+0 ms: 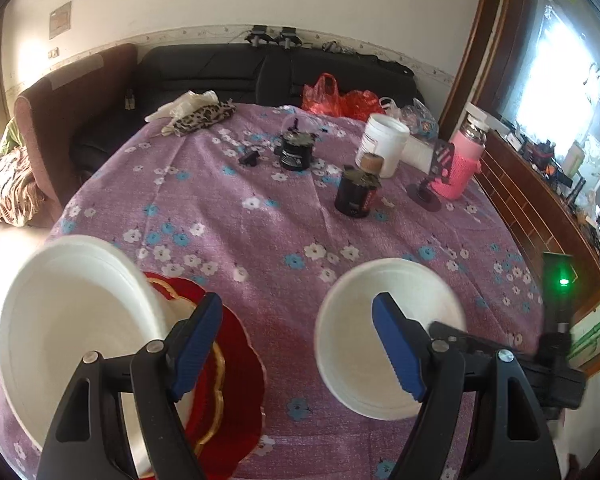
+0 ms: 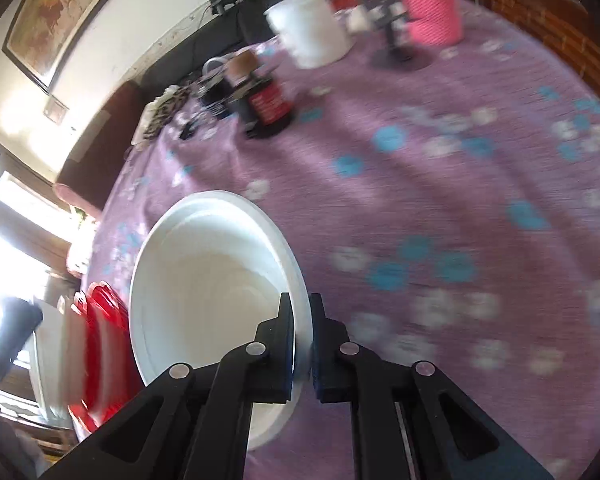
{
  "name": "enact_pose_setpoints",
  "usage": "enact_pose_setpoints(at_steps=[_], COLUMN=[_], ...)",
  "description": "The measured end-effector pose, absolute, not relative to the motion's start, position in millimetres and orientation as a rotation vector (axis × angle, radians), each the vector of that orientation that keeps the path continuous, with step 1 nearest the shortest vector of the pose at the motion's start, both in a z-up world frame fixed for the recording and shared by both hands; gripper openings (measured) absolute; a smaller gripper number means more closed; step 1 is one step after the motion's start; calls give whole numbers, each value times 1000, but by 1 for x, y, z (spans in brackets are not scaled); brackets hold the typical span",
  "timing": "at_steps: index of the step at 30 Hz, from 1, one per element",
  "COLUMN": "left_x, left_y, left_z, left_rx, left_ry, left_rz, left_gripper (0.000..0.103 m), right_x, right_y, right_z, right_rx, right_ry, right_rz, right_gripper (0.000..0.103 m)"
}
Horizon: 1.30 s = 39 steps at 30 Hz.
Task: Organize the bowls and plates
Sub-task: 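Close the left tool on the bowl rim while the right tool holds it, then carry the second white bowl with both tools over the stack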
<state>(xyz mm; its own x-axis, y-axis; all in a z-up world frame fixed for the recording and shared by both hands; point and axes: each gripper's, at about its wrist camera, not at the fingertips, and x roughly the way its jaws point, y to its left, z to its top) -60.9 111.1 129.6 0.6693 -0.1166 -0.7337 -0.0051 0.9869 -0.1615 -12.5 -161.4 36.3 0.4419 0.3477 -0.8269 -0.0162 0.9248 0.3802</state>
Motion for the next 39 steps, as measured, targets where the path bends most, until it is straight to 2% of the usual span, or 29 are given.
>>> enact_pose_setpoints(at_steps=[8,15,16,17,18,19,25,30,39], left_x=[-53,-47,-47,-49,-51,-52,-69,-93,-131], left_y=[39,-12,-15,-20,-23,-26,-21,-11,69], left_z=[83,41,39,36,35,32,47,83,138], left_rx=[-94,-57,-50,-39,-31,-17,-38,-36,-186], left_ry=[971,1047,1049,1052,1058,1077,1037,934,797], left_rz=[-187,-270,-280,-298,-312,-321,-334,-320,-229], left_gripper=[76,76,73,63,25,13,12,12,12], right_x=[-53,-60,-60,-61,-63,-65,-79,-92,-111], right_y=[-241,-250,-250,-251,-251,-252,-254,-238,-168], right_z=[33,29,29,29,29,30,41,70,140], right_rx=[371,414,417,424,432,432,440,407,353], right_ry=[1129,1108,1103,1099,1094,1088,1039,966,824], right_rz=[137,139,139,141,145,137,135,144,289], right_gripper=[8,9,9,9,9,14,13,13,13])
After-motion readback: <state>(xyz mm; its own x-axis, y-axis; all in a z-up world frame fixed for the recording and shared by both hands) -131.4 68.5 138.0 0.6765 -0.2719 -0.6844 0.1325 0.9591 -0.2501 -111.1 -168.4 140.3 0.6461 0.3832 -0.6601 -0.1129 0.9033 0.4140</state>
